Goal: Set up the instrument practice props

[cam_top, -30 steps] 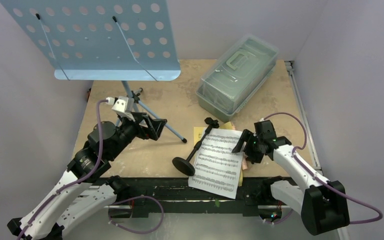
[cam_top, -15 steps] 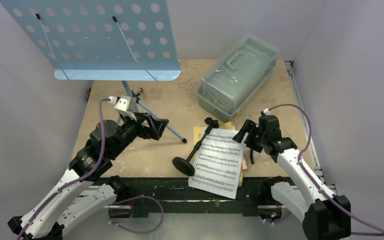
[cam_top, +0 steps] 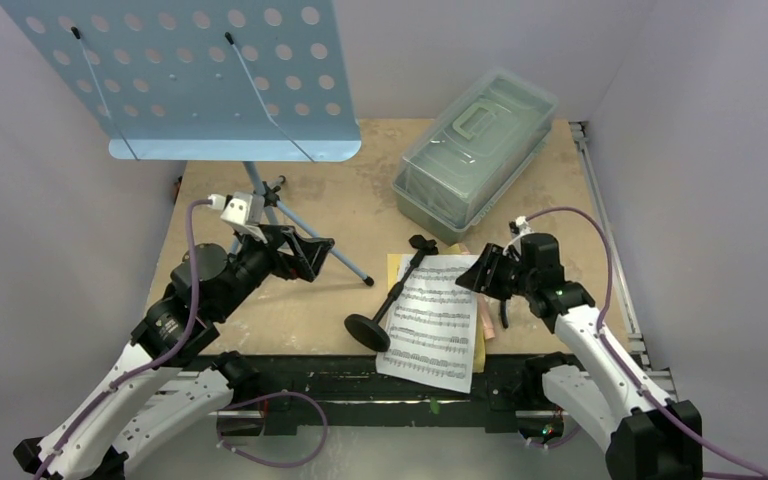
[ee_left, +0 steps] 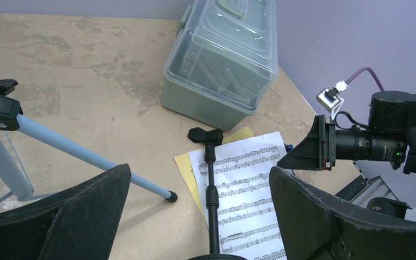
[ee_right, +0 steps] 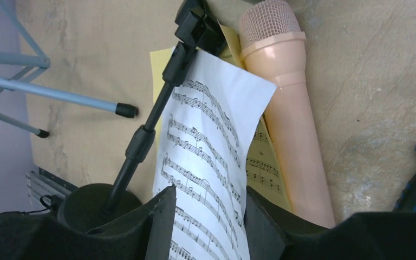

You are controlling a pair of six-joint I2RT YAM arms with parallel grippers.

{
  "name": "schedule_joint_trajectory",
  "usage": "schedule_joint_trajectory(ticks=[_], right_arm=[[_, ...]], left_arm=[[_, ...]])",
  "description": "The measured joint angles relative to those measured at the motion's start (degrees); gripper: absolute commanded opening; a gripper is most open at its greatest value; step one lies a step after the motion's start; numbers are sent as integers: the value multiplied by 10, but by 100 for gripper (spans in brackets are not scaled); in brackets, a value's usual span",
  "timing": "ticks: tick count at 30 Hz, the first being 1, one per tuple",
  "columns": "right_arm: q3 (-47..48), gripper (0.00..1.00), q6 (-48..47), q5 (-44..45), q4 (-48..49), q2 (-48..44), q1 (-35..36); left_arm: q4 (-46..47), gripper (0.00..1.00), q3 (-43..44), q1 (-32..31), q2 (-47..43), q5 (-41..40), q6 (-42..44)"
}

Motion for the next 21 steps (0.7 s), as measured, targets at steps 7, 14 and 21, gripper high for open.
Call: schedule_joint_trajectory(ticks=[7, 14, 21], right_arm=[[-57, 33, -2, -27, 47, 7, 0], [-98, 0, 10, -49, 87, 5, 0], [-97, 0, 9, -55, 96, 4, 0]], left_arm=[[0, 99, 0, 0, 1, 3, 0], [-23, 80, 0, 0, 0, -73, -21], [-69, 94, 16, 0, -3, -176, -22]])
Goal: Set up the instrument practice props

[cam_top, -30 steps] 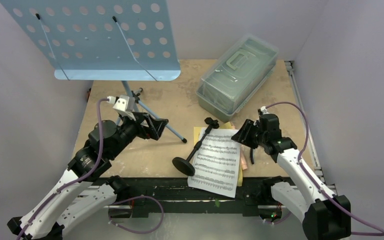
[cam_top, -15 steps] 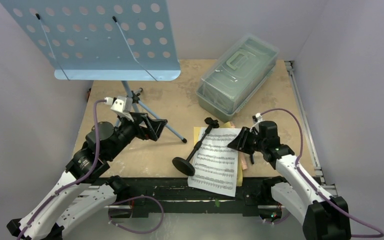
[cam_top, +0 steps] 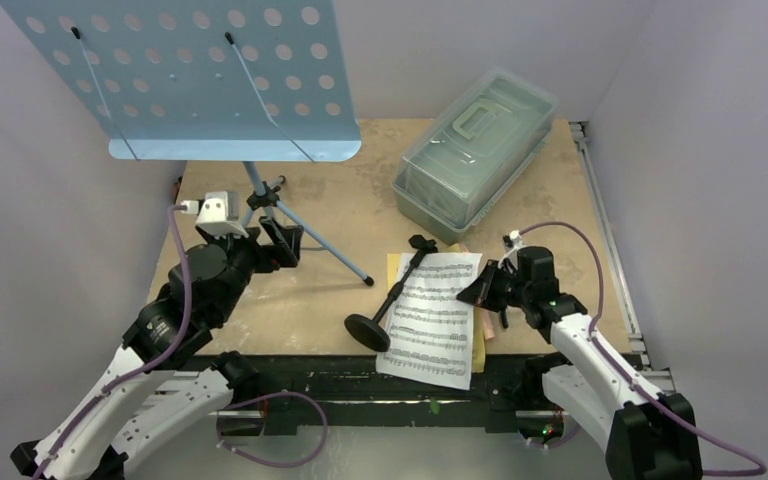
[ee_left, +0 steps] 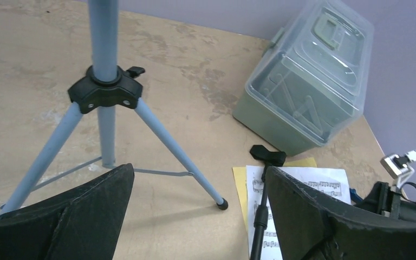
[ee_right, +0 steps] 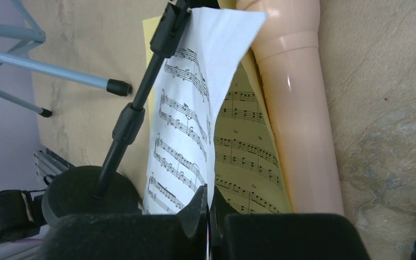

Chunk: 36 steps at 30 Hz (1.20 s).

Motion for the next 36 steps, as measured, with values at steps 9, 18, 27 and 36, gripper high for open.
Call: schedule_joint_trajectory(ticks=[9, 18, 27, 36], right_arm=[[213, 0, -38, 61, -119, -64, 1], [400, 0, -90, 112, -158, -59, 1], [419, 0, -106, 135, -190, -66, 2], [432, 0, -117, 147, -200, -86, 2]], left_arm=[[-57, 76, 21, 0, 44, -68, -95], [1, 47, -68, 0, 102, -2, -250], [118, 46, -136, 0, 208, -8, -261], [254, 40, -136, 0, 312, -39, -246]])
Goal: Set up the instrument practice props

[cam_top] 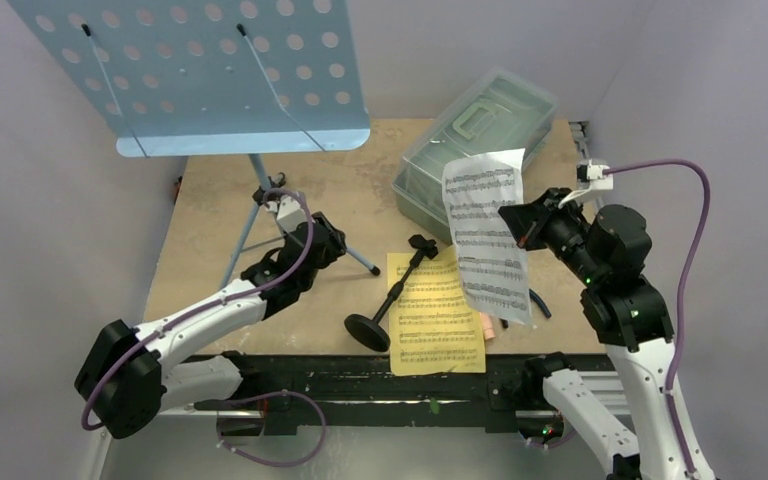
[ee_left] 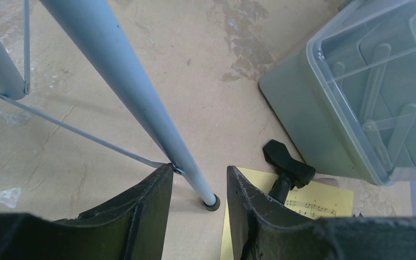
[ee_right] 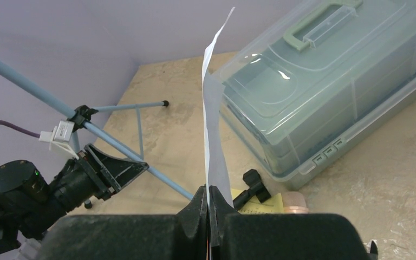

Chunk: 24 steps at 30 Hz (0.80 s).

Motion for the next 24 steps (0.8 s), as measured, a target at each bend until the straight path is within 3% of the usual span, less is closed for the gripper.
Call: schedule_joint_trajectory(ticks=[8, 17, 20, 24], right_arm=[[10, 0, -10, 0, -17, -6, 0], [14, 0, -26, -54, -24, 13, 0], [11, 0, -17, -114, -11, 36, 0], [-8, 0, 29, -227, 55, 70, 0]], left_arm=[[111, 40, 15, 0, 83, -17, 8], [153, 80, 31, 2, 111, 22, 20], [149, 83, 28, 4, 84, 80, 26], [150, 88, 1, 4, -32, 195, 49]])
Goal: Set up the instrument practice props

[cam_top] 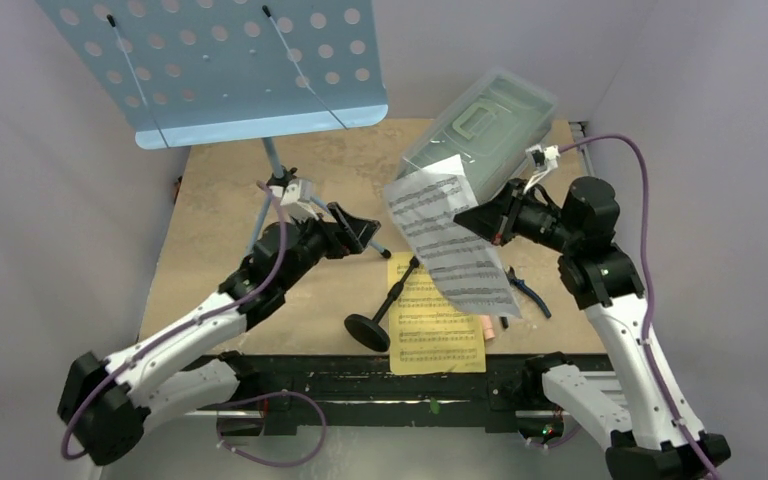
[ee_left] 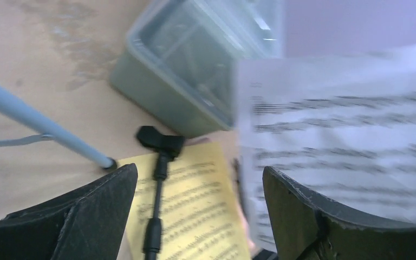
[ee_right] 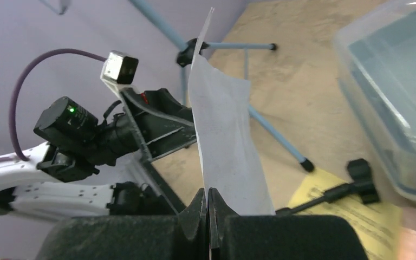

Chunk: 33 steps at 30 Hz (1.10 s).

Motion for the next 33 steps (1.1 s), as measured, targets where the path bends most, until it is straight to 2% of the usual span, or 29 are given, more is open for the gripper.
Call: schedule_joint_trajectory(ticks=[5, 9, 12, 15, 19, 22, 25, 29, 33], right_arm=[[-58, 0, 133, -147, 194, 38, 0], [-117, 0, 295, -214, 430, 34, 0], [-147, 0, 407, -228, 597, 26, 0], [-170, 0, 501, -225, 733, 16, 0], [-193, 0, 566, -215, 829, 3, 0], [-200, 0, 590, -203, 863, -2, 0], [-201, 0, 605, -191, 881, -5, 0], [-201, 0, 616, -188, 895, -7, 0], [-201, 0, 632, -188, 915, 2, 0]], left_arm=[[3, 99, -7, 0, -167, 129, 37], [19, 100, -6, 0, -278, 207, 53], [52, 100, -4, 0, -303, 248, 51], [98, 98, -4, 0, -291, 289, 32], [147, 92, -4, 0, -240, 329, 10], [170, 92, -4, 0, -199, 350, -7], [153, 99, -4, 0, -176, 359, -8], [109, 100, -3, 0, -200, 356, 3], [146, 88, -3, 0, -220, 365, -6]])
